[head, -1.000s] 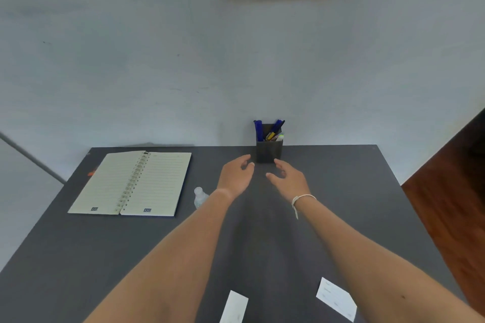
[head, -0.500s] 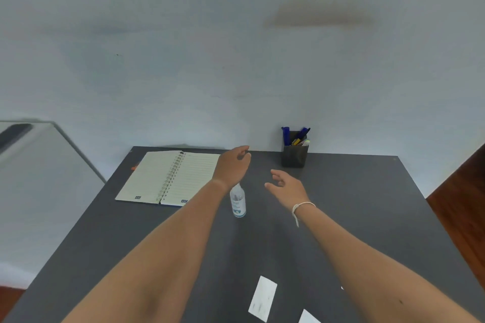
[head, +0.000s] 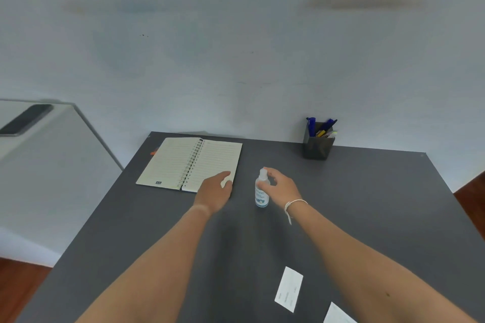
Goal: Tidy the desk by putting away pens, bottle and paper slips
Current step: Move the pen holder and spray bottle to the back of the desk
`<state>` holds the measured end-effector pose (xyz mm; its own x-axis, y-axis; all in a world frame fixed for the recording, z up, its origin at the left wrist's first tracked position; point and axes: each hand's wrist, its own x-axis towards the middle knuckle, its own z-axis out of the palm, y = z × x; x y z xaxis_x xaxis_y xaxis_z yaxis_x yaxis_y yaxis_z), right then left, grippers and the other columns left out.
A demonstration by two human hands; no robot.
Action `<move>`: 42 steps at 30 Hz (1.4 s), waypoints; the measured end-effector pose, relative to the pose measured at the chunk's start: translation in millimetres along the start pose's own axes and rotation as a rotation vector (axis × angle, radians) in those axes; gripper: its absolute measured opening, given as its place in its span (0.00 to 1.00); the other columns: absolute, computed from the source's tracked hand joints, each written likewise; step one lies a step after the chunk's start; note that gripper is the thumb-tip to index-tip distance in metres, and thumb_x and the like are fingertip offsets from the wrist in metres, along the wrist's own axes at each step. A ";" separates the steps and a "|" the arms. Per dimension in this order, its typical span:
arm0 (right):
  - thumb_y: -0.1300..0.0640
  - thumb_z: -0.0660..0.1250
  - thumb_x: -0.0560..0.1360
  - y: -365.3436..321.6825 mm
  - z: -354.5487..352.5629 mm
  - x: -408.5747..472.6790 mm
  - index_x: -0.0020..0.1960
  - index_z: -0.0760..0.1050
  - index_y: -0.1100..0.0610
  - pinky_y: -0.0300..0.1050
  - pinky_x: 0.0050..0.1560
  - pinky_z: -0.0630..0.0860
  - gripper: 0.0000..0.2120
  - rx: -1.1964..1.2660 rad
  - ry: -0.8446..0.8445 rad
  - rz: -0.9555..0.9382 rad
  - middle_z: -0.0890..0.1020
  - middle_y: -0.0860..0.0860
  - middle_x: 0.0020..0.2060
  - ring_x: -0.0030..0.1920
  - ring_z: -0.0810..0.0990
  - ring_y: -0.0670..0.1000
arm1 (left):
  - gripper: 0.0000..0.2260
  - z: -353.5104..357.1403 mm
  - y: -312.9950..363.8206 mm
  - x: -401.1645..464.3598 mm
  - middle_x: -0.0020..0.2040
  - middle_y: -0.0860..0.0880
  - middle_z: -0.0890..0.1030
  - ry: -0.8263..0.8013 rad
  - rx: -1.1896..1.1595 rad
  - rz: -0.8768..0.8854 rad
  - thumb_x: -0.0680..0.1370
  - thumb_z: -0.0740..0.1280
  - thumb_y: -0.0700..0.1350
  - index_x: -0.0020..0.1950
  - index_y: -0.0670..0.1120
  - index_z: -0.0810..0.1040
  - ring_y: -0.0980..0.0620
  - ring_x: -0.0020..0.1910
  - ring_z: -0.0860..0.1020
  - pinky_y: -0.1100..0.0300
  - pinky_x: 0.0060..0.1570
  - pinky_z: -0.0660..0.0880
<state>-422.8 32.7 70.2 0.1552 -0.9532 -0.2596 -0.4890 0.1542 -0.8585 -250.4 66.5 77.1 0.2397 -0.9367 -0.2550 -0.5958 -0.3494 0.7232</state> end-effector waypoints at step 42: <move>0.55 0.56 0.79 101.7 -220.8 134.8 0.61 0.74 0.56 0.43 0.56 0.71 0.14 -0.020 0.373 0.063 0.76 0.54 0.59 0.54 0.76 0.52 | 0.25 218.1 65.2 86.0 0.79 0.48 0.54 -0.309 0.533 0.591 0.79 0.56 0.56 0.75 0.53 0.59 0.48 0.78 0.50 0.56 0.76 0.44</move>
<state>-641.1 -137.5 45.6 -0.1973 -0.9718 -0.1294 -0.5045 0.2138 -0.8365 -435.9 -41.6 -37.7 -0.3974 -0.9052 -0.1505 -0.8570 0.3074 0.4136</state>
